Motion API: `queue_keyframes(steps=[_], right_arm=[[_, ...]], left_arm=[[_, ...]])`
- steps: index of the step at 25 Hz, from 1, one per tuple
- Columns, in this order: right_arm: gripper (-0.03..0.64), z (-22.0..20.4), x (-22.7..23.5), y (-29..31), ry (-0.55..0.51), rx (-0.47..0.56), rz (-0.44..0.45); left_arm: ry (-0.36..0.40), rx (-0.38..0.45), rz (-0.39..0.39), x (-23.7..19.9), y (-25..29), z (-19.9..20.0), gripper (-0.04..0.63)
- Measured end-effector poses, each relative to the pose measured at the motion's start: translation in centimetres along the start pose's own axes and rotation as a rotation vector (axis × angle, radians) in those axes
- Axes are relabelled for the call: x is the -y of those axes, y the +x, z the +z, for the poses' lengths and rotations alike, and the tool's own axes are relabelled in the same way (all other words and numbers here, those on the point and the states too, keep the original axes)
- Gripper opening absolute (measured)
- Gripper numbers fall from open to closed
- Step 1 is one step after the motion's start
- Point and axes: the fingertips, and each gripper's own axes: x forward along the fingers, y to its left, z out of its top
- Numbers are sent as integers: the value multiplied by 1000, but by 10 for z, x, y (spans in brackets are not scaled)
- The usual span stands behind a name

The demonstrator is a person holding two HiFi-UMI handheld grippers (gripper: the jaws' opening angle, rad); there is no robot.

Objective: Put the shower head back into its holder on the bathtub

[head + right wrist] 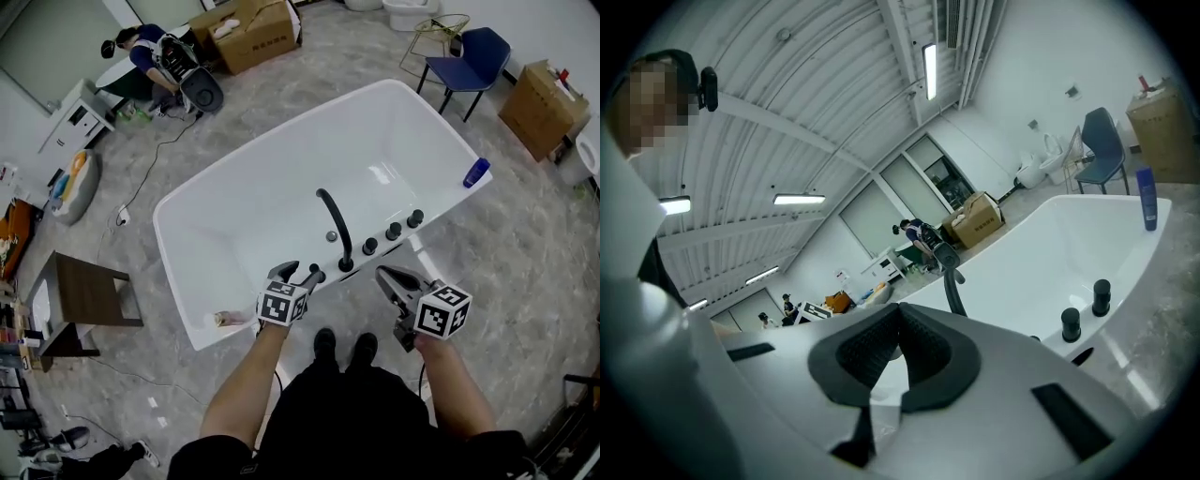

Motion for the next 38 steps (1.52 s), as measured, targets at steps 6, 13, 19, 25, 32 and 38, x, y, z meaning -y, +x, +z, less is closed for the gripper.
queue_keyframes(steps=[6, 13, 19, 25, 32, 38], right_arm=[[17, 15, -9, -5, -25, 20, 49], [17, 28, -5, -20, -85, 22, 49], [17, 32, 0, -11, -72, 38, 38], [17, 38, -20, 8, -112, 36, 38], [17, 62, -47, 38, -140, 93, 14], [17, 75, -83, 65, -197, 115, 27]], left_arm=[[-48, 52, 39, 1, -22, 4, 201], [-92, 124, 35, 11, -44, 19, 142], [-86, 183, 33, 5, -71, 37, 81], [-163, 360, 13, -12, -113, 73, 32], [-55, 438, -42, -29, -153, 107, 29], [-3, 467, -102, -49, -178, 131, 15]])
